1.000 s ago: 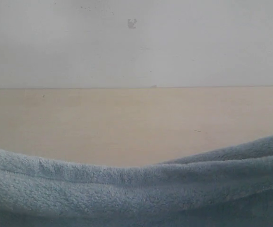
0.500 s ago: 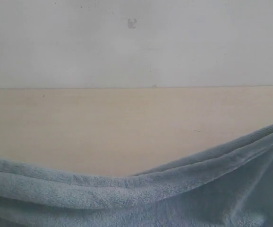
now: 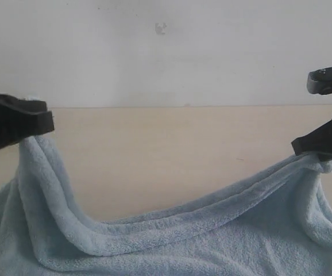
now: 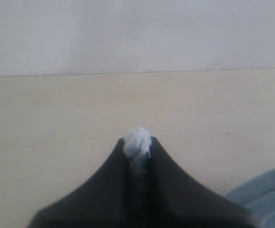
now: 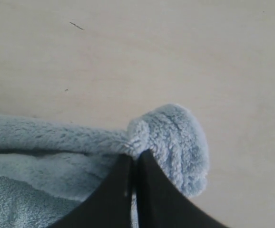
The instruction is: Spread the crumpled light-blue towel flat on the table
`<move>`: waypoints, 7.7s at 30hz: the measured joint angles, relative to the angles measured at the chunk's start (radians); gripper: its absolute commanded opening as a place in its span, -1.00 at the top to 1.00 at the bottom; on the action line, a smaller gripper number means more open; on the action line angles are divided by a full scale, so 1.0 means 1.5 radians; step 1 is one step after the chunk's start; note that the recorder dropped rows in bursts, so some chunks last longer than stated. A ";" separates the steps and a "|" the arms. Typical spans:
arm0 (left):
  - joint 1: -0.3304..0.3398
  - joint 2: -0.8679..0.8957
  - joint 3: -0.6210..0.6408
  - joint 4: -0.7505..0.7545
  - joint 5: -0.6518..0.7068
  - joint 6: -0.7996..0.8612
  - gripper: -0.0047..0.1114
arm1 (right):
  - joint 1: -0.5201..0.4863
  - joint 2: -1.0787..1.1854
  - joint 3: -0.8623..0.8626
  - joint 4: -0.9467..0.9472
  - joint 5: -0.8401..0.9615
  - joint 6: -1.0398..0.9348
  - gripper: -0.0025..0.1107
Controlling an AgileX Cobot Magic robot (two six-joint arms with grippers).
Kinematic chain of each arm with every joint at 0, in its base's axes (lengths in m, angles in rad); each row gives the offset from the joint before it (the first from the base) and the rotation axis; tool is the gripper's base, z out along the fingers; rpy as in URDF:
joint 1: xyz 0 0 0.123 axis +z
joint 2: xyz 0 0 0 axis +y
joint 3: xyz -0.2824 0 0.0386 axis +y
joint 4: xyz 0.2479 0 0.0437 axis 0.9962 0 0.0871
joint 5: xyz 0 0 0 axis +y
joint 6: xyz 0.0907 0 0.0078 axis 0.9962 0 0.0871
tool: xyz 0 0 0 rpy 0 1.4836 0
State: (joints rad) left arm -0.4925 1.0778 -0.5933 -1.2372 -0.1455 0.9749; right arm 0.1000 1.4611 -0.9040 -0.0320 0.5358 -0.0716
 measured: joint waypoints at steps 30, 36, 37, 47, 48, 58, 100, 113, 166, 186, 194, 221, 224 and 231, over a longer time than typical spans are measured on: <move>0.452 -0.148 -0.147 0.148 0.443 -0.120 0.85 | 0.000 -0.186 -0.027 0.021 0.060 -0.007 0.96; 0.452 -0.236 -0.147 0.349 0.489 -0.310 0.85 | 0.000 -0.329 -0.027 0.021 0.144 -0.004 0.96; 0.452 -0.248 -0.147 0.378 0.498 -0.338 0.85 | 0.000 -0.348 -0.027 0.021 0.157 -0.003 0.96; 0.437 -0.353 -0.147 0.530 0.574 -0.495 0.85 | 0.000 -0.507 -0.027 0.025 0.253 0.003 0.96; 0.436 -0.356 -0.147 0.552 0.578 -0.513 0.85 | 0.000 -0.507 -0.027 0.025 0.256 0.003 0.96; 0.424 -0.268 -0.092 0.756 0.527 -0.669 0.85 | 0.000 -0.283 -0.035 0.014 0.225 0.002 0.96; 0.451 0.273 -0.260 0.803 0.294 -0.673 0.70 | 0.000 0.359 -0.552 0.021 0.213 -0.064 0.96; 0.451 0.170 -0.110 0.602 0.401 -0.540 0.85 | -0.005 0.268 -0.203 -0.038 0.084 -0.027 0.96; 0.451 0.167 -0.096 0.452 0.402 -0.382 0.85 | -0.054 0.210 0.092 -0.251 -0.018 0.282 0.96; 0.416 0.266 -0.065 0.469 0.409 -0.305 0.79 | -0.026 -0.033 0.119 -0.134 -0.141 0.210 0.96; 0.416 0.293 -0.043 0.469 0.373 -0.306 0.85 | 0.020 -0.033 0.119 -0.126 -0.167 0.200 0.96; 0.414 0.404 0.011 0.718 0.264 -0.596 0.85 | 0.026 -0.033 0.119 -0.112 -0.170 0.200 0.96; 0.414 0.399 0.022 0.868 0.256 -0.758 0.85 | 0.026 -0.033 0.119 -0.112 -0.166 0.200 0.96; 0.414 0.356 0.040 1.092 0.271 -1.018 0.85 | 0.026 -0.033 0.119 -0.110 -0.169 0.200 0.96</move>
State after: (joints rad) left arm 0.1285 1.6125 -0.5333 0.4003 0.2611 -0.5518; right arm 0.1391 1.4121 -0.7253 -0.1977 0.2830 0.2289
